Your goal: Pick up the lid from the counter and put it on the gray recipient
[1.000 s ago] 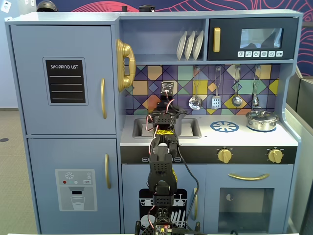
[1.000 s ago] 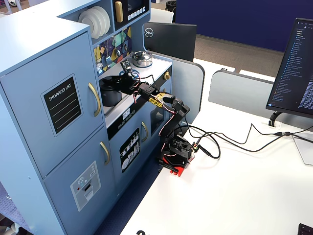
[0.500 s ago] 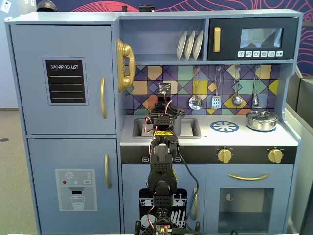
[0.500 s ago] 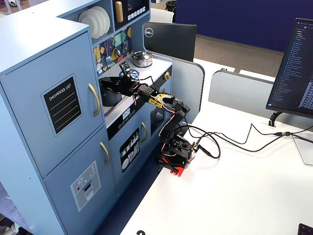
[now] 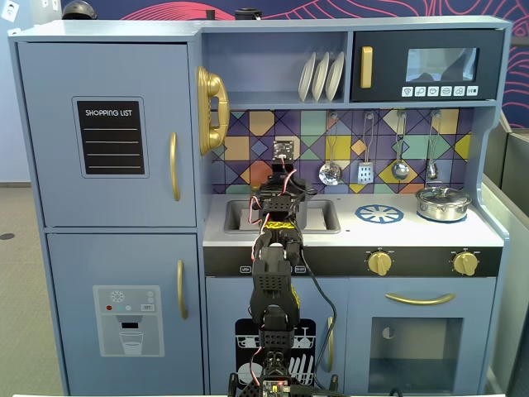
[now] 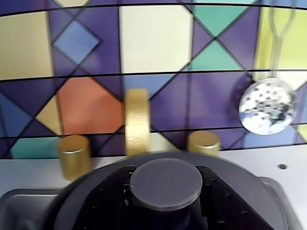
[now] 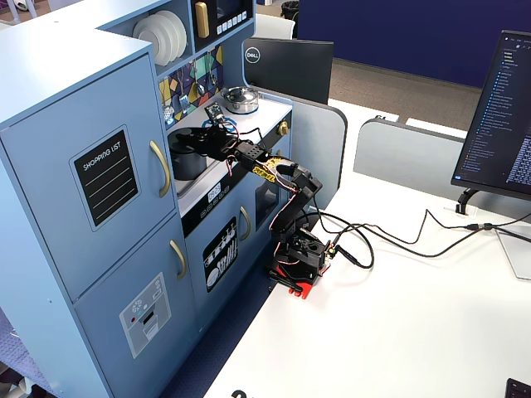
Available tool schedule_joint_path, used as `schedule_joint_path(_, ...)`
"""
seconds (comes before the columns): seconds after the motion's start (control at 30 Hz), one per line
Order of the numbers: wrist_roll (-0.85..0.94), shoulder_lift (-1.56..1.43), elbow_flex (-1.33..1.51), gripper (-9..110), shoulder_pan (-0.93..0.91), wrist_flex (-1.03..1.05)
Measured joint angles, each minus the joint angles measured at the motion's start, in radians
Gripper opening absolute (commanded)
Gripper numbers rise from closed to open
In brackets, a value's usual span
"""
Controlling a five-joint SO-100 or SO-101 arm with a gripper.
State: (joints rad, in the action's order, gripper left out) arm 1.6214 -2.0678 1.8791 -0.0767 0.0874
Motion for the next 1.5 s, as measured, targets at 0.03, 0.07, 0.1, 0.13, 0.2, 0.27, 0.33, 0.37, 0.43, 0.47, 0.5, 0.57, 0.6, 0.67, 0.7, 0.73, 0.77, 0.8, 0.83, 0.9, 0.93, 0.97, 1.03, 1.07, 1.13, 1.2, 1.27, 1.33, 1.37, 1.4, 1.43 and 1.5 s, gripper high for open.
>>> schedule_joint_path(0.03, 0.000, 0.000, 0.000, 0, 0.000, 0.000)
schedule_joint_path(0.07, 0.002, 0.000, 0.000, 0, 0.000, 0.000)
schedule_joint_path(0.1, 0.002, 0.000, 0.000, 0, 0.000, 0.000)
schedule_joint_path(0.13, 0.002, 0.000, 0.000, 0, 0.002, 0.000)
schedule_joint_path(0.2, 0.002, 0.000, 0.000, 0, 0.002, 0.000)
schedule_joint_path(0.27, 0.002, 0.000, 0.000, 0, 0.006, 0.000)
schedule_joint_path(0.33, 0.002, 0.000, 0.000, 0, 0.017, 0.000)
schedule_joint_path(0.37, -0.002, 0.000, 0.000, 0, 0.025, 0.000)
schedule_joint_path(0.43, -0.003, 0.000, 0.000, 0, 0.038, 0.000)
schedule_joint_path(0.47, -0.003, 0.000, 0.000, 0, 0.038, 0.002)
schedule_joint_path(0.5, -0.003, 0.000, 0.000, 0, 0.040, 0.002)
schedule_joint_path(0.57, -0.005, 0.000, 0.000, 0, 0.035, 0.002)
schedule_joint_path(0.6, -0.005, 0.000, 0.000, 0, 0.034, 0.002)
schedule_joint_path(0.67, -0.012, 0.000, 0.000, 10, 0.034, 0.012)
schedule_joint_path(0.7, -0.006, 0.000, 0.000, 19, 0.032, 0.015)
schedule_joint_path(0.73, -0.002, -0.003, 0.006, 26, 0.029, 0.020)
schedule_joint_path(0.77, 0.006, -0.012, 0.012, 30, 0.026, 0.032)
schedule_joint_path(0.8, 0.008, -0.017, 0.015, 34, 0.025, 0.048)
schedule_joint_path(0.83, 0.008, -0.025, 0.021, 37, 0.021, 0.057)
schedule_joint_path(0.9, -0.002, -0.041, 0.032, 40, 0.008, 0.067)
schedule_joint_path(0.93, -0.005, -0.049, 0.035, 41, 0.002, 0.072)
schedule_joint_path(0.97, -0.009, -0.055, 0.035, 41, -0.008, 0.077)
schedule_joint_path(1.03, -0.018, -0.077, 0.035, 41, -0.028, 0.097)
schedule_joint_path(1.07, -0.021, -0.092, 0.035, 39, -0.034, 0.112)
schedule_joint_path(1.13, -0.029, -0.143, 0.035, 37, -0.035, 0.179)
schedule_joint_path(1.2, -0.044, -0.218, 0.031, 34, -0.028, 0.308)
schedule_joint_path(1.27, -0.055, -0.319, 0.025, 32, -0.011, 0.476)
schedule_joint_path(1.33, -0.064, -0.433, 0.023, 30, 0.017, 0.629)
schedule_joint_path(1.37, -0.066, -0.491, 0.023, 28, 0.031, 0.706)
schedule_joint_path(1.4, -0.066, -0.549, 0.023, 27, 0.031, 0.782)
schedule_joint_path(1.43, -0.066, -0.607, 0.023, 26, 0.031, 0.865)
schedule_joint_path(1.5, -0.066, -0.703, 0.034, 20, 0.031, 1.022)
